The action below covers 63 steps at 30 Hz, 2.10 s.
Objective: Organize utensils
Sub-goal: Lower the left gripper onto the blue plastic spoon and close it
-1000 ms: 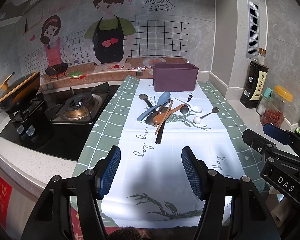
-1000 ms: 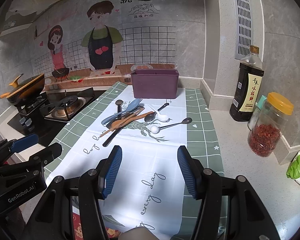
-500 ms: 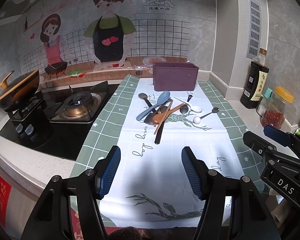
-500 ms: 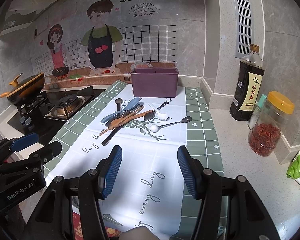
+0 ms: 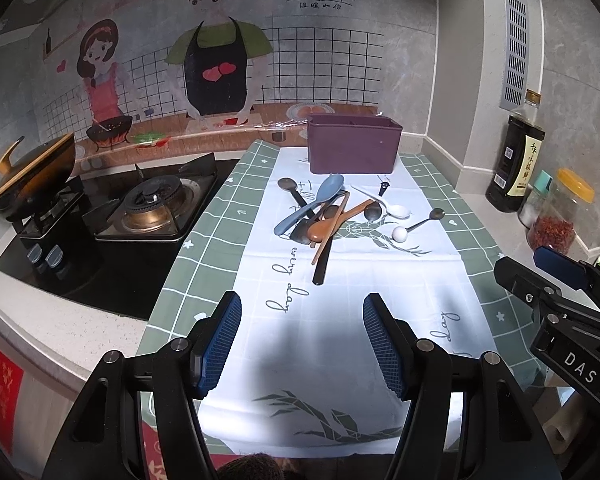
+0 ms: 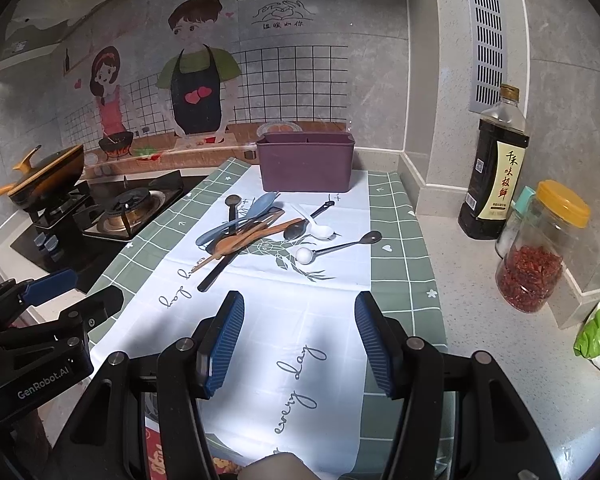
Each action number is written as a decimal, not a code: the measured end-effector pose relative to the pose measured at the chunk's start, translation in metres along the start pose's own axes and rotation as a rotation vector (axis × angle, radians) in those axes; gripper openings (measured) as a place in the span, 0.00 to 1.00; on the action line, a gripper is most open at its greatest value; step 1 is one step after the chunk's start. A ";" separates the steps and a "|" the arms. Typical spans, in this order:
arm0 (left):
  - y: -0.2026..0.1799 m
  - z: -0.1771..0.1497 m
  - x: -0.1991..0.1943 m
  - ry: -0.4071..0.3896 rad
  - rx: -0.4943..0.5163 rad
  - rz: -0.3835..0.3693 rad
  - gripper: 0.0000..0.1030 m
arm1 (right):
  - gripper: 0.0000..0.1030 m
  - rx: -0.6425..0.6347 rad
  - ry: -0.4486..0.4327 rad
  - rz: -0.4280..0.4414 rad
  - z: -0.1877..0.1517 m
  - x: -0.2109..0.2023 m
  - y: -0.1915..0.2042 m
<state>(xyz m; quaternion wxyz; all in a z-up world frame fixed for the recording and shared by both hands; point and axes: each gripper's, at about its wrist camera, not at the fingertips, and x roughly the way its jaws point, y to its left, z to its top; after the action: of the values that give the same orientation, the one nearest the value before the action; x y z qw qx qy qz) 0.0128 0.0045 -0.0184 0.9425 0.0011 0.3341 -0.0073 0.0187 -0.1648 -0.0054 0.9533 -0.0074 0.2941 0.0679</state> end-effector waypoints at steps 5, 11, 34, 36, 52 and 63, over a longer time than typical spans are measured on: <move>0.011 0.016 0.018 0.014 -0.001 -0.013 0.62 | 0.54 -0.005 0.016 0.000 0.008 0.013 0.000; 0.033 0.049 0.053 0.034 -0.017 -0.018 0.62 | 0.54 -0.014 0.019 -0.043 0.032 0.041 -0.002; 0.128 0.101 0.178 0.162 -0.011 -0.166 0.62 | 0.38 -0.052 0.257 0.077 0.095 0.214 -0.013; 0.129 0.100 0.188 0.198 -0.015 -0.182 0.62 | 0.38 -0.096 0.268 0.098 0.092 0.212 -0.017; 0.029 0.162 0.268 0.267 0.070 -0.314 0.62 | 0.38 -0.295 0.365 0.191 0.074 0.217 -0.090; -0.024 0.178 0.325 0.490 0.304 -0.403 0.56 | 0.38 -0.200 0.334 0.194 0.077 0.222 -0.122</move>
<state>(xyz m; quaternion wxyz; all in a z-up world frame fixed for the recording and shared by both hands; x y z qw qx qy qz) 0.3767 -0.0250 -0.0845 0.8030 0.0774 0.5389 -0.2425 0.2593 -0.2538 -0.0694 0.8748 -0.0850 0.4393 0.1859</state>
